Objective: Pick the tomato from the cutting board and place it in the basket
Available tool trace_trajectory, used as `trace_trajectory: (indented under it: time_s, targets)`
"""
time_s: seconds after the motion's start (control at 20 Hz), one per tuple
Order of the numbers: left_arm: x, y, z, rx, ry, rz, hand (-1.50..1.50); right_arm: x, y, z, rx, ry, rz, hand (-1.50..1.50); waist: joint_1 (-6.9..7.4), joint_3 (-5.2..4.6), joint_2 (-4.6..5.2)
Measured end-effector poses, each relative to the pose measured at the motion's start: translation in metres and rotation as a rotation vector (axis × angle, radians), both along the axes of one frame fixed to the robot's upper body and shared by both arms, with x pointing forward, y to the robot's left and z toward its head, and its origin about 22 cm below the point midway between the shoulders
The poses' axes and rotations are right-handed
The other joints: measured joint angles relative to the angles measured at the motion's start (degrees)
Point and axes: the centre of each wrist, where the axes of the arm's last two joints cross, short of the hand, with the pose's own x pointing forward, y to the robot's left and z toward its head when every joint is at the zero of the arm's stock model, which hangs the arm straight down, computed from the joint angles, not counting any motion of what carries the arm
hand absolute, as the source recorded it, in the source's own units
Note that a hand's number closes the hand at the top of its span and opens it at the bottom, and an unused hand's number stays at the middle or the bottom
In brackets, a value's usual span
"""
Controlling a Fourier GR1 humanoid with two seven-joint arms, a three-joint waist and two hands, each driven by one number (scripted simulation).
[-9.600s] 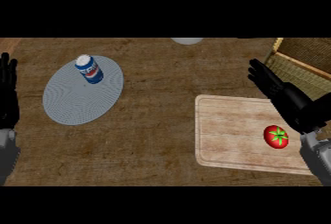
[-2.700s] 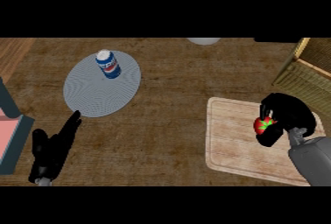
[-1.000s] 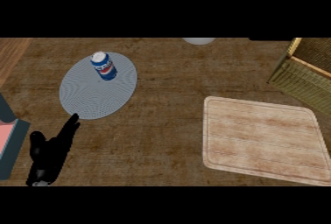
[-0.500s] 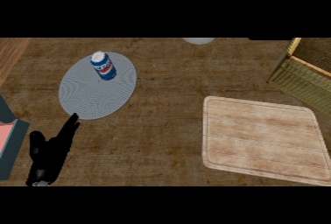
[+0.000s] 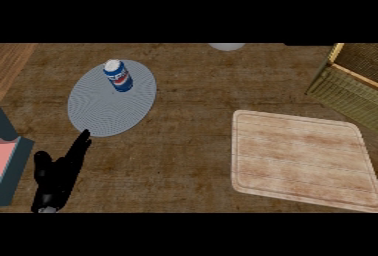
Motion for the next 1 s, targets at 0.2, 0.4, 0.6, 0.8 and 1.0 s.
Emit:
trace_trajectory:
  time_s: [0.2, 0.4, 0.6, 0.8, 1.0]
  targets:
    - [0.000, 0.000, 0.001, -0.001, 0.007, 0.003, 0.00, 0.001, -0.019, -0.026, 0.059, -0.046, 0.006, 1.50, -0.09, -0.03, -0.04]
    - [0.000, -0.001, 0.002, 0.001, 0.016, 0.003, 0.00, 0.000, -0.036, -0.044, 0.077, -0.058, 0.006, 1.50, -0.13, -0.11, -0.07]
    - [-0.002, 0.002, 0.001, 0.004, 0.009, 0.003, 0.00, -0.003, -0.053, -0.066, 0.051, -0.005, -0.067, 1.50, -0.27, -0.15, -0.08]
    - [-0.003, 0.001, 0.002, 0.006, 0.005, 0.008, 0.00, -0.006, -0.069, -0.083, -0.009, 0.105, -0.114, -1.50, -0.31, -0.18, -0.15]
    - [-0.002, 0.002, 0.001, 0.007, 0.021, 0.016, 0.00, -0.013, -0.081, -0.089, -0.069, 0.173, -0.104, -1.50, -0.68, -0.16, -0.33]
